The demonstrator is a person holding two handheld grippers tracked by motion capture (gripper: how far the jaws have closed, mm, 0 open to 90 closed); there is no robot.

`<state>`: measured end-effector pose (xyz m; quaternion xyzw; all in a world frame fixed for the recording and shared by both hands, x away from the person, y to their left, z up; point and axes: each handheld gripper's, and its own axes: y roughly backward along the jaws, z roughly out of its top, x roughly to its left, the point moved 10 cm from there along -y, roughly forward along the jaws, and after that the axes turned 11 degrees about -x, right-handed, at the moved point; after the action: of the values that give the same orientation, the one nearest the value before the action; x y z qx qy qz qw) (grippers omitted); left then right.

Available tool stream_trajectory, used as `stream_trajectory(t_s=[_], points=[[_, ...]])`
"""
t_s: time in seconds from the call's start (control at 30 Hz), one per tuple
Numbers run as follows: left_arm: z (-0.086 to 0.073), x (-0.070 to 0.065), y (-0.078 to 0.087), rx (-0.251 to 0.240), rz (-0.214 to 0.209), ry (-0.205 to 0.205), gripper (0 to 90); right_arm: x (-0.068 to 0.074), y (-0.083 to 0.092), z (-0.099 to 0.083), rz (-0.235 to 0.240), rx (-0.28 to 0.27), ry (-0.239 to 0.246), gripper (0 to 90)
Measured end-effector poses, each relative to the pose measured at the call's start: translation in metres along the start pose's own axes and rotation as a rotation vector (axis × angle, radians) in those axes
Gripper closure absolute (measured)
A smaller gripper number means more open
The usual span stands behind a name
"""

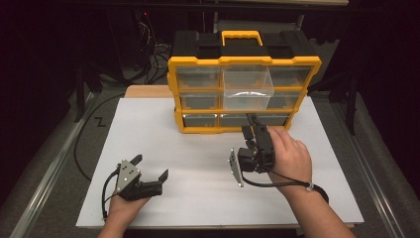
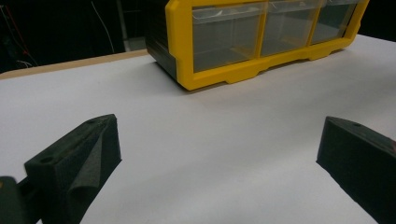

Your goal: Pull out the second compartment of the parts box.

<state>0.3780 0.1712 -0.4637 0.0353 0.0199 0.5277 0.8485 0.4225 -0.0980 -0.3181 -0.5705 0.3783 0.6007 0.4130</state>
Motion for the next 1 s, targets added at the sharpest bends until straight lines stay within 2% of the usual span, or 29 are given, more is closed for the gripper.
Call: stream_trajectory(t_s=[0.17, 0.33, 0.67, 0.77, 0.83, 1.0], points=[[0.0, 0.0, -0.001, -0.001, -0.001, -0.003, 0.3, 0.025, 0.003, -0.01, 0.029, 0.006, 0.004, 40.0], [-0.001, 0.001, -0.002, 0.003, 0.001, -0.003, 0.3, 0.052, 0.008, -0.023, 0.058, 0.025, -0.014, 34.3], [0.001, 0.002, -0.001, -0.005, 0.005, -0.002, 0.3, 0.115, 0.022, -0.053, 0.168, 0.079, -0.027, 30.9], [0.0, 0.003, -0.002, -0.004, 0.006, -0.002, 0.3, 0.135, 0.028, -0.064, 0.222, 0.101, -0.018, 28.8], [0.001, 0.003, -0.002, -0.006, 0.006, -0.001, 0.3, 0.144, 0.031, -0.069, 0.247, 0.108, -0.027, 27.7], [0.001, 0.004, -0.002, -0.005, 0.008, -0.009, 0.3, 0.152, 0.035, -0.078, 0.271, 0.121, -0.035, 23.8]])
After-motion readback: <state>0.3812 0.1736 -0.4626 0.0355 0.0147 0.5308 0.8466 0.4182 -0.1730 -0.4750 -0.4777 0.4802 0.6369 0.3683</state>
